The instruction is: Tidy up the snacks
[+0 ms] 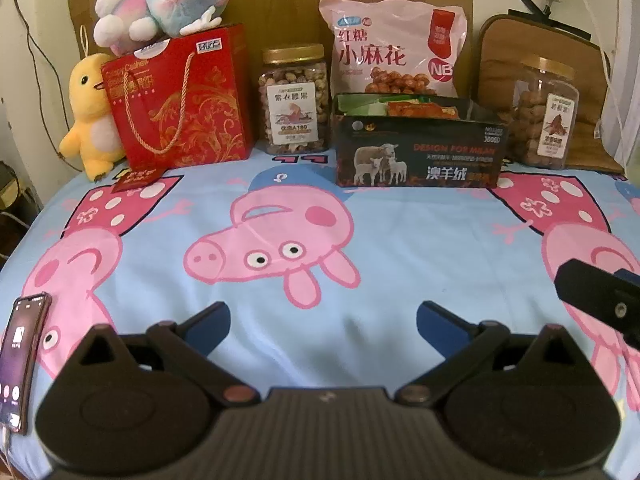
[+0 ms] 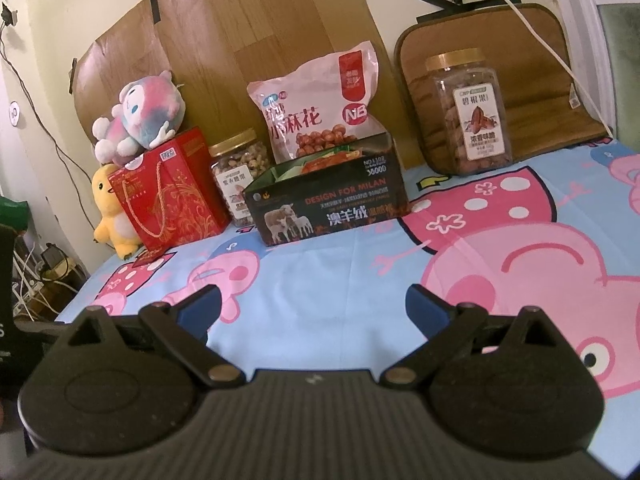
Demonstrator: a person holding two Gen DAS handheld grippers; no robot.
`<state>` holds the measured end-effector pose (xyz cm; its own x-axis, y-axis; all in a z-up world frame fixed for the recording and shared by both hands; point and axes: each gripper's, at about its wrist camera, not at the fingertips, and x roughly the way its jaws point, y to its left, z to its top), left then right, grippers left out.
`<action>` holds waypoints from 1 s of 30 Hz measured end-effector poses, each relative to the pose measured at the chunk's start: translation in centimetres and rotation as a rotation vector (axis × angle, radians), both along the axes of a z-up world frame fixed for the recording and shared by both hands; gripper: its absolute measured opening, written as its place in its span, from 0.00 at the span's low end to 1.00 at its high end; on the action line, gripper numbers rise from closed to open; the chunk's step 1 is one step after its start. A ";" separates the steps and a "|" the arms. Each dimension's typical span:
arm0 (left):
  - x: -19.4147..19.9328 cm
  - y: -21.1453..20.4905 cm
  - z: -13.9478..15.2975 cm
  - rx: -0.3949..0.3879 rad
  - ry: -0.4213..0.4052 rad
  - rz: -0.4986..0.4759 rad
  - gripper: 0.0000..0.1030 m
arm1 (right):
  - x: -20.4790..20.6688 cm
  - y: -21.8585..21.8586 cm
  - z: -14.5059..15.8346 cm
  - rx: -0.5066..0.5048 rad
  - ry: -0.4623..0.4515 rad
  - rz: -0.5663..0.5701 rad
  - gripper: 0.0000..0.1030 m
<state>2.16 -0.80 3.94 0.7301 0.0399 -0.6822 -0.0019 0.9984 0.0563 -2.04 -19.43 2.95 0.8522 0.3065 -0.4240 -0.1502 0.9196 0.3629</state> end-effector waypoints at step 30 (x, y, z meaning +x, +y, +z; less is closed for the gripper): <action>0.5 -0.7 2.5 0.009 -0.029 -0.036 1.00 | 0.1 0.0 1.6 -0.011 -0.060 0.008 0.97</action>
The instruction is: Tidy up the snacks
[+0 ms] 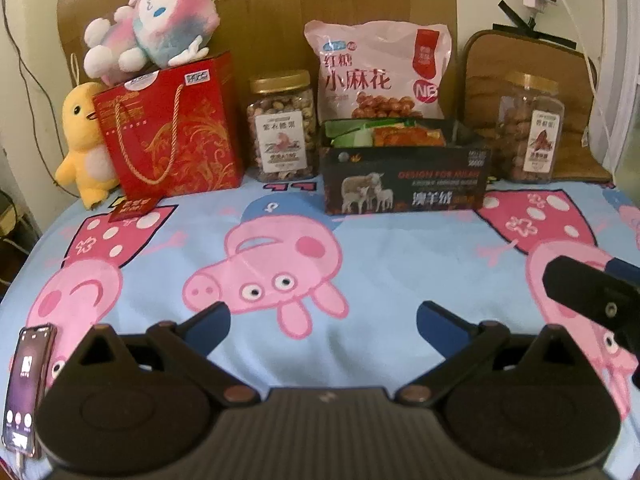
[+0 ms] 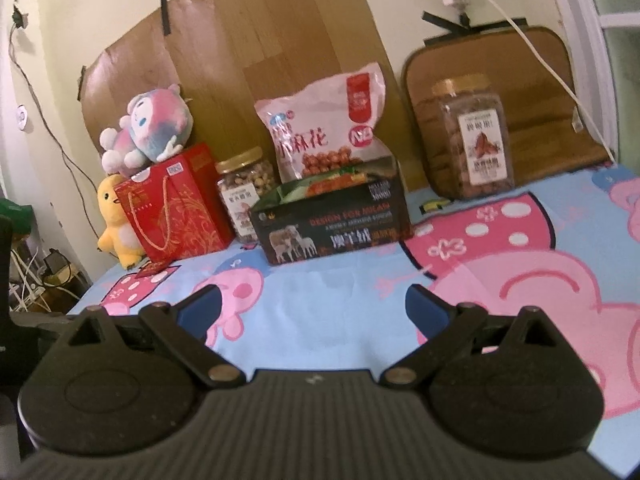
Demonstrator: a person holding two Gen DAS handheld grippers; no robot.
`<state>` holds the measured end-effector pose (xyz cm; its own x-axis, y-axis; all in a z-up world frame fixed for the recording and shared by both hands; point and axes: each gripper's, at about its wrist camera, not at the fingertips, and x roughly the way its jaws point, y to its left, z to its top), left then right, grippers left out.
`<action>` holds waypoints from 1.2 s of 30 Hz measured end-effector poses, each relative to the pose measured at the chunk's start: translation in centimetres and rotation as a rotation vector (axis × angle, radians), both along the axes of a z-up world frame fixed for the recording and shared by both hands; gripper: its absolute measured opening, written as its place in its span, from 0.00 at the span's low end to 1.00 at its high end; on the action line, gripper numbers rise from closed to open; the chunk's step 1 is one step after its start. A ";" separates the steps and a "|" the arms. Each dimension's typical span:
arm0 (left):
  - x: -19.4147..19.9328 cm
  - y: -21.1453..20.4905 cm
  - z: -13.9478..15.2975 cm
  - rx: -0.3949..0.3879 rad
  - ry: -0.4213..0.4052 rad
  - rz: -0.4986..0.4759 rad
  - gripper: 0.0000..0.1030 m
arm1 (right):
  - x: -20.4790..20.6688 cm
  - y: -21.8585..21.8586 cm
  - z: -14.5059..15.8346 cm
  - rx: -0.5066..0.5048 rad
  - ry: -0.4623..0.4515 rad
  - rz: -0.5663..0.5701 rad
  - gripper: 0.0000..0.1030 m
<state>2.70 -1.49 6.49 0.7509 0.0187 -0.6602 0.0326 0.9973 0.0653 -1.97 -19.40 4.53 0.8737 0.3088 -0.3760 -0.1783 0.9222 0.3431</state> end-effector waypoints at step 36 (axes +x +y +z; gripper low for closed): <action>1.4 -0.5 -0.2 0.016 0.016 0.038 1.00 | 2.6 -1.0 0.3 0.044 0.035 -0.005 0.97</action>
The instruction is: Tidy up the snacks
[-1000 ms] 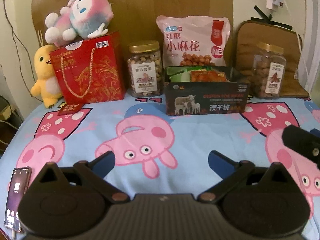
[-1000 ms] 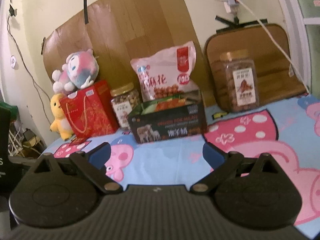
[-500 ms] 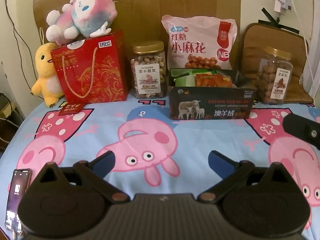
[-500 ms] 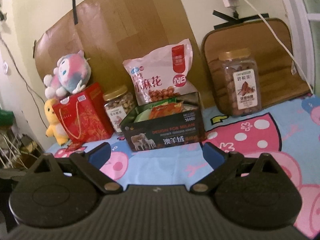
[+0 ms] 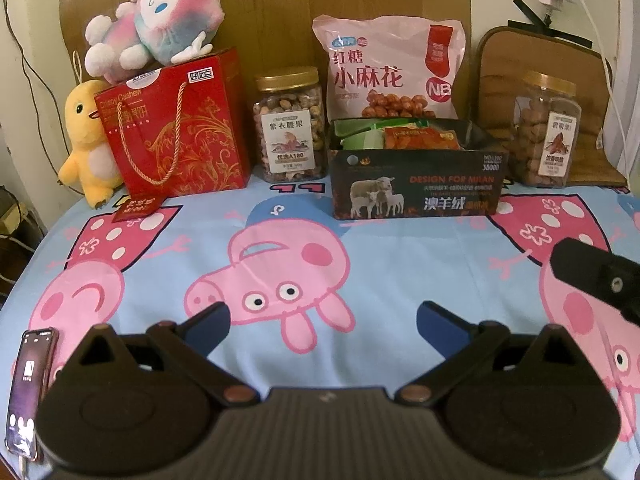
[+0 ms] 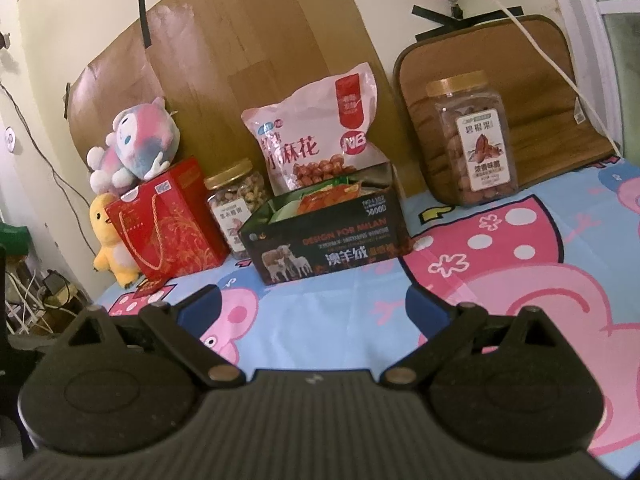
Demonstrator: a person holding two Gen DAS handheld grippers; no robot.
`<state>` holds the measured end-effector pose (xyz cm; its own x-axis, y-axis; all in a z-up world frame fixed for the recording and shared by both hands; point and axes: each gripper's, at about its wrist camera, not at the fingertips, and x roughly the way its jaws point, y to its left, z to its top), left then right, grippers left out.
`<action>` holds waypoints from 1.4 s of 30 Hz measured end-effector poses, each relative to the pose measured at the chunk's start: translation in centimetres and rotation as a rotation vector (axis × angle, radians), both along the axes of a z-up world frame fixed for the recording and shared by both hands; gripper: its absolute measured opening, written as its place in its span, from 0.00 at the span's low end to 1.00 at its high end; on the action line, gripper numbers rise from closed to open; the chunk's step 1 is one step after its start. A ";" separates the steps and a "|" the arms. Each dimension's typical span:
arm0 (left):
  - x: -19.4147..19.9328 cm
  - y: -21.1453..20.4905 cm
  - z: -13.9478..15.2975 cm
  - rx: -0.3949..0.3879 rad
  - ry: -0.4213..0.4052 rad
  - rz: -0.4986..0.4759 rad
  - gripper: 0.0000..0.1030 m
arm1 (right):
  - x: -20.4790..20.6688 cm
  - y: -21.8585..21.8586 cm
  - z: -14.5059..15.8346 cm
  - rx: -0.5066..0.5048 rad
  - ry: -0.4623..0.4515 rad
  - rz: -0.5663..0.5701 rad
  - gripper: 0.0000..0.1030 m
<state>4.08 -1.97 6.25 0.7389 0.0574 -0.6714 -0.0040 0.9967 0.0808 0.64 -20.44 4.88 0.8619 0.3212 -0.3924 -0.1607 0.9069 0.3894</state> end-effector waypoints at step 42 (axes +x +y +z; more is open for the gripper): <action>-1.2 0.2 -0.2 0.034 -0.019 0.022 1.00 | -1.2 0.3 -0.1 0.006 -0.010 0.018 0.97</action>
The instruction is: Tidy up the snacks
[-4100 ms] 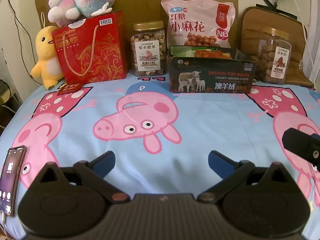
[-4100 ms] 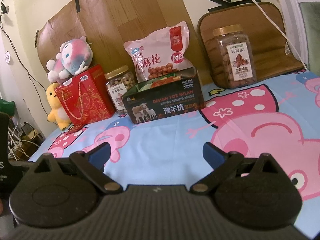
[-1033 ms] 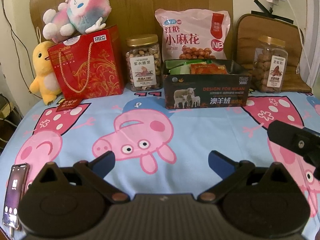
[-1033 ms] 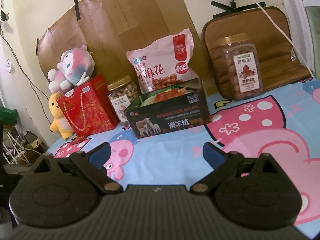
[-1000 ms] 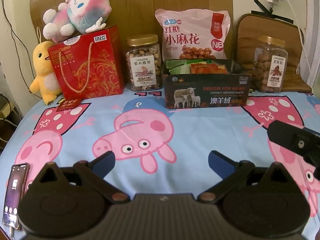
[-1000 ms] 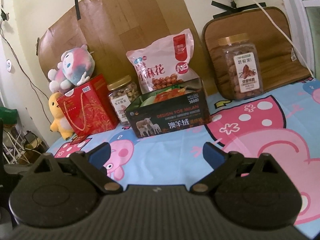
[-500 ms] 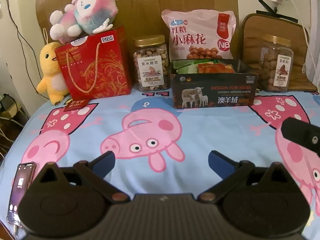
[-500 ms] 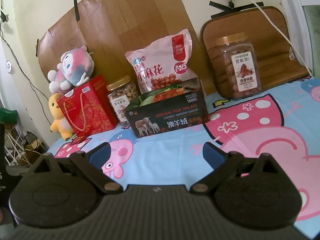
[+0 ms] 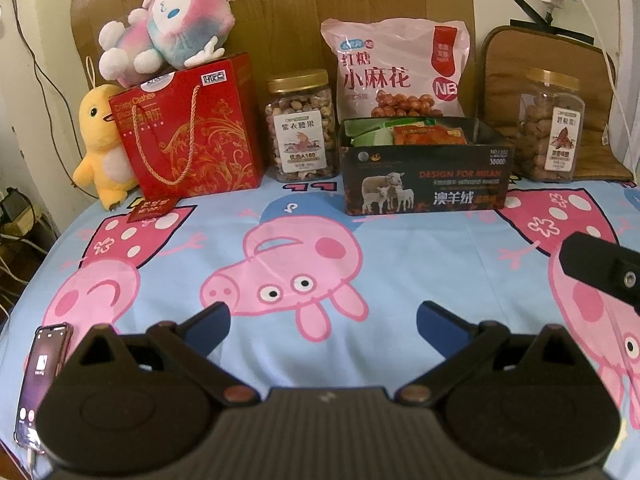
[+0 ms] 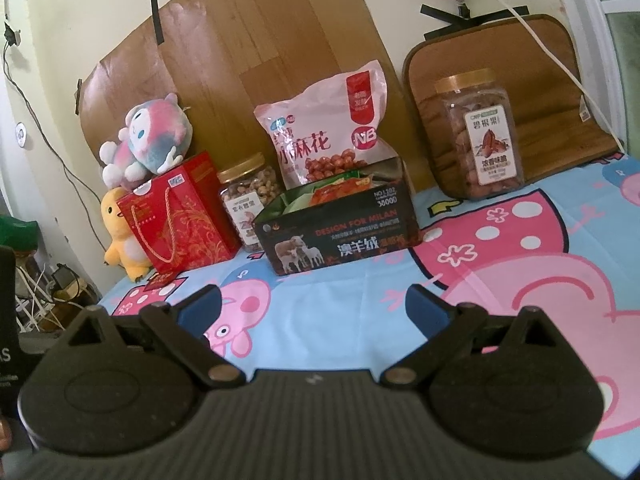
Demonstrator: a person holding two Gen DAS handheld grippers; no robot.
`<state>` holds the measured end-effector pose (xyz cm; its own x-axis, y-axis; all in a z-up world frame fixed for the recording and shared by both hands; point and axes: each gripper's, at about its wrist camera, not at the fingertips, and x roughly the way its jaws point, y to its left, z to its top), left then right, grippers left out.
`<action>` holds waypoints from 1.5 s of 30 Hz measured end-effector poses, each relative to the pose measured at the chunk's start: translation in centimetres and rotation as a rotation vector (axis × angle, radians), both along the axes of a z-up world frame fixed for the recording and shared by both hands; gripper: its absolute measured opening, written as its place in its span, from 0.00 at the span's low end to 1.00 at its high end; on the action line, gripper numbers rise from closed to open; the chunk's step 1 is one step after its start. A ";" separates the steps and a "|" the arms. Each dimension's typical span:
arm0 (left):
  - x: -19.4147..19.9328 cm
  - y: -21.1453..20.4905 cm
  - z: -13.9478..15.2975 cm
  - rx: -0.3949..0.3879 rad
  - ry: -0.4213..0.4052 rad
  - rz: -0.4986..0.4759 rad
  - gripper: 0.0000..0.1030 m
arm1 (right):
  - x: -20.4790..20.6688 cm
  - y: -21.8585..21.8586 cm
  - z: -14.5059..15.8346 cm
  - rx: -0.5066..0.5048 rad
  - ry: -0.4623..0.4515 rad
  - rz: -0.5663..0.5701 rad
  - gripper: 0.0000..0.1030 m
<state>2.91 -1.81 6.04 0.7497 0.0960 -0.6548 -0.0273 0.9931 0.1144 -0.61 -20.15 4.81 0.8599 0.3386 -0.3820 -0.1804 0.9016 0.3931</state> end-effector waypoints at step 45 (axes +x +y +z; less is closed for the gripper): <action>-0.4 0.0 0.5 0.038 -0.062 0.010 1.00 | 0.1 0.0 -0.4 -0.008 0.004 -0.017 0.97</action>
